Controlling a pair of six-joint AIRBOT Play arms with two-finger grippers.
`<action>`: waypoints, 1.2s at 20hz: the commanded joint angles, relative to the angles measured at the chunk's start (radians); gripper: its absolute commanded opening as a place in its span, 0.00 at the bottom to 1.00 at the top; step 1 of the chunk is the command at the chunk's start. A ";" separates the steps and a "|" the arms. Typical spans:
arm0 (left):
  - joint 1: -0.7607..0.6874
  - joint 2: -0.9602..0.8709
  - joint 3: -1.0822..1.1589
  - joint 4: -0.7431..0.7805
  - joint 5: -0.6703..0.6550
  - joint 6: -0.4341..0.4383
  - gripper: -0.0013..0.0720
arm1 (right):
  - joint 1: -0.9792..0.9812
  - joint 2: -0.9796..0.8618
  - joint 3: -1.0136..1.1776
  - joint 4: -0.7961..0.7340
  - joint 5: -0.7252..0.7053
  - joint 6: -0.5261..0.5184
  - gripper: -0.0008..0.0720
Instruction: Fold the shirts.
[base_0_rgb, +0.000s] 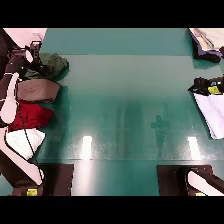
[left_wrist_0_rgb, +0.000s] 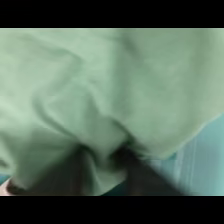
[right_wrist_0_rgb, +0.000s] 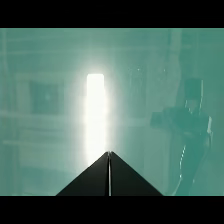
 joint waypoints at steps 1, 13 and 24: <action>0.003 -0.007 0.029 -0.028 -0.023 0.000 0.05 | 0.001 0.000 0.000 0.000 -0.006 0.000 0.04; -0.225 0.471 0.281 -0.873 -0.157 0.506 0.05 | 0.001 0.001 0.367 0.001 -0.087 0.000 0.04; -0.523 0.473 -0.016 -0.878 -0.343 0.528 0.05 | 0.001 0.001 0.575 -0.001 -0.005 0.000 0.04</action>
